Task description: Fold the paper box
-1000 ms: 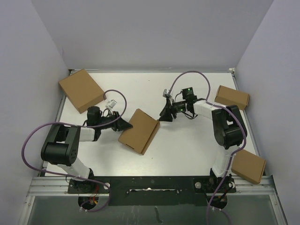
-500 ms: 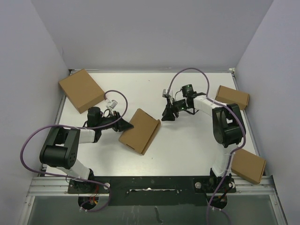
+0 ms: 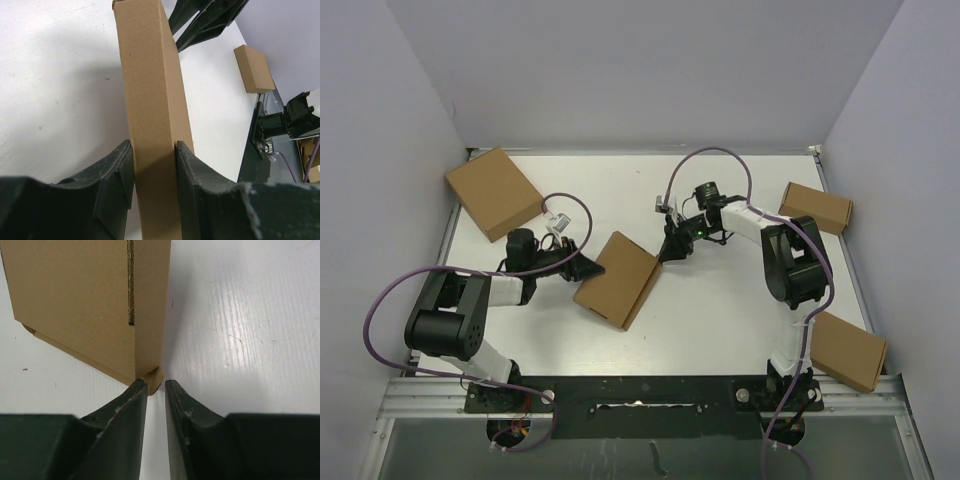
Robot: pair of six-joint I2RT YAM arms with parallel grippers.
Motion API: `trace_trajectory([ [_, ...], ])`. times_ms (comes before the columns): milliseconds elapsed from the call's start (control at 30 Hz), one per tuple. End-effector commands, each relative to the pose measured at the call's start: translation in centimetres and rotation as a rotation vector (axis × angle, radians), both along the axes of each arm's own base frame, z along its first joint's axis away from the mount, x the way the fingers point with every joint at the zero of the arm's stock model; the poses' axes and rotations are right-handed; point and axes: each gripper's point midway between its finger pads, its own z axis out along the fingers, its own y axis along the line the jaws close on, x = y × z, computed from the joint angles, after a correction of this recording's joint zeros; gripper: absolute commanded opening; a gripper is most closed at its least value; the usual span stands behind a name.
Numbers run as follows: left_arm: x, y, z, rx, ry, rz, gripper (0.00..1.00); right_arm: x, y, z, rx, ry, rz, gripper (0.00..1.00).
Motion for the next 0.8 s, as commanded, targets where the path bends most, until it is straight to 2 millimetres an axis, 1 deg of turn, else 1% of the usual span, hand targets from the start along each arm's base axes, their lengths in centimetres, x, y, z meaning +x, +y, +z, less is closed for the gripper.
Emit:
trace_trajectory([
  [0,1.9,0.6,0.6,0.073,-0.202,0.041,0.0,0.7,0.6,1.2,0.018,-0.022,0.013,0.18],
  [133,1.9,0.7,0.6,0.067,-0.191,0.047,0.0,0.3,0.7,1.4,0.029,-0.027,0.026,0.0],
  [433,2.1,1.1,0.5,0.036,-0.159,0.095,0.0,0.0,0.5,1.5,0.015,-0.09,0.02,0.0],
  [767,2.2,1.6,0.3,0.013,-0.136,0.143,0.0,-0.9,0.9,1.4,-0.006,-0.147,0.044,0.0],
])
